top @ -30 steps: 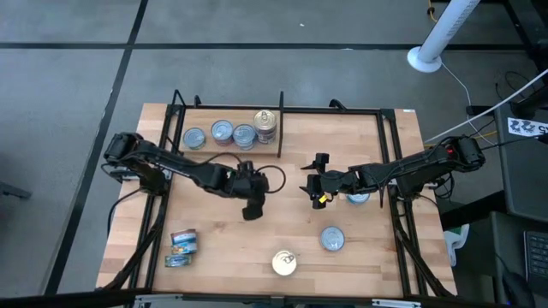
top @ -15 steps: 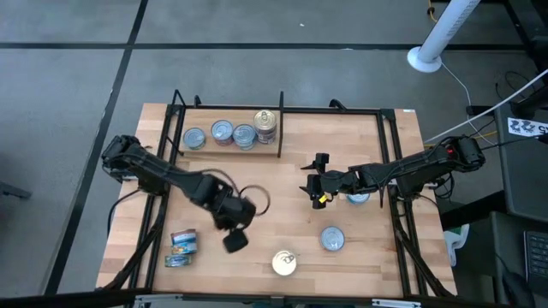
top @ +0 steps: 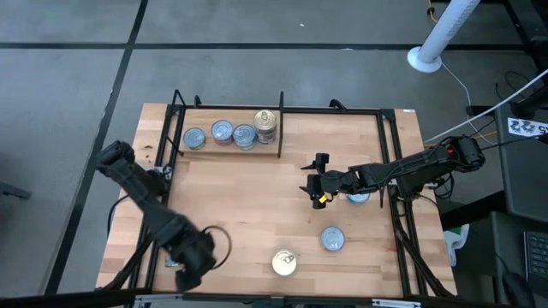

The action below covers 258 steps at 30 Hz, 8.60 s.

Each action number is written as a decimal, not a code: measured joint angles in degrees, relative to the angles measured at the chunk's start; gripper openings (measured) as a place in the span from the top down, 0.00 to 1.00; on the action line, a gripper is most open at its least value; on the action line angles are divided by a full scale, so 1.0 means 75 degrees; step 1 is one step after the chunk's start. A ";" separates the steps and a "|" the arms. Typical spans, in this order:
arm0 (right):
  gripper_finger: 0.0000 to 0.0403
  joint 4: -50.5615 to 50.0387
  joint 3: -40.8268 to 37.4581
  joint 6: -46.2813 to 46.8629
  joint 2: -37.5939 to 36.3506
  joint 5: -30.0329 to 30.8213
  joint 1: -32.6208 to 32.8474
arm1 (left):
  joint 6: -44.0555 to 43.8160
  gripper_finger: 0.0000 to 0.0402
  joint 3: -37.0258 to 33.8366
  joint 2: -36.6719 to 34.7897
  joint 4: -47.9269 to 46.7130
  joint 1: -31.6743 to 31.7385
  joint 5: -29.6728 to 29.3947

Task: Stack canned seafood by type on shelf
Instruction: Stack the green tuna can on top of the green tuna can on the shelf

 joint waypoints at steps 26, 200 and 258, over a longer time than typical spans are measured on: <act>0.24 -0.0008 0.0000 0.0001 0.0000 -0.0099 -0.0002 | -0.1544 0.32 -0.0860 0.0262 -0.0595 -0.1542 -0.1110; 0.24 -0.0061 0.0003 0.0001 0.0020 -0.0606 0.0001 | 0.6034 0.61 -0.1366 -0.2028 -0.2861 0.5822 -0.8712; 0.24 -0.0055 0.0003 0.0001 0.0026 -0.0604 0.0000 | 0.4634 0.61 -0.4097 -0.1527 -0.1959 0.7947 -0.9363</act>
